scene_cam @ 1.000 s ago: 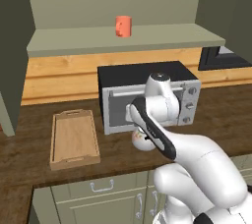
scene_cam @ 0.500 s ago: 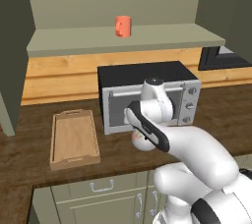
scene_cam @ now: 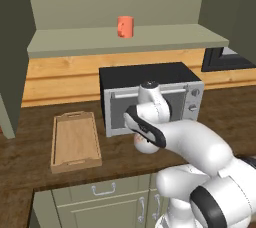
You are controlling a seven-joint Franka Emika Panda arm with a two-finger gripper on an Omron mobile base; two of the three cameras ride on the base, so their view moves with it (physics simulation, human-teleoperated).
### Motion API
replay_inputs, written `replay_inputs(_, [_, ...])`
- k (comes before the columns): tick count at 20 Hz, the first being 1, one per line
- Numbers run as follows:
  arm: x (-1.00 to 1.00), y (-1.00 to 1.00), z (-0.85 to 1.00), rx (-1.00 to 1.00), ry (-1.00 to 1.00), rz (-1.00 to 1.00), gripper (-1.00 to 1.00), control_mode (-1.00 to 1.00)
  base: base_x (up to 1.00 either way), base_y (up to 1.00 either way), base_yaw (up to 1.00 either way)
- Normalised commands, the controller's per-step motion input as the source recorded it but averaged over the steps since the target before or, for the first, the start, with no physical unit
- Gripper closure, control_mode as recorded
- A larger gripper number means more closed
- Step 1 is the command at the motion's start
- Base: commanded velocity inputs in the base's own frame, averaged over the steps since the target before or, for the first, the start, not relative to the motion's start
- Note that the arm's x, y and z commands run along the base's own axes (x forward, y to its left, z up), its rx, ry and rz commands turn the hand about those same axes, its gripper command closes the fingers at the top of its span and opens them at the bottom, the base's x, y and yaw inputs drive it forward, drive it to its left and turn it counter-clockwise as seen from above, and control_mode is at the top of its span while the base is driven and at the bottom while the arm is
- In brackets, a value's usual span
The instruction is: Pick the kettle from the counter and place it on the tray. Then pick the mug from the cabinet and place it on the tray. Then close the cabinet doors.
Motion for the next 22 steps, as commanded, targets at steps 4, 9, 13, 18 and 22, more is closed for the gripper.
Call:
replay_inputs(4, [0.10,-0.01,-0.13,-0.03,0.00,0.01,-1.00,-1.00,0.00,0.00,0.00])
replay_inputs(9, [0.08,-0.04,-0.14,0.00,0.00,0.01,-1.00,-1.00,0.00,0.00,0.00])
replay_inputs(13, [0.01,-0.11,-0.06,0.00,0.00,0.00,-1.00,-1.00,0.00,0.00,0.00])
replay_inputs(18, [-0.06,-0.13,-0.02,0.00,0.00,0.00,-1.00,-1.00,0.00,0.00,0.00])
replay_inputs(22, [-0.05,-0.08,-0.05,0.00,0.00,0.00,-1.00,-1.00,0.00,0.00,0.00])
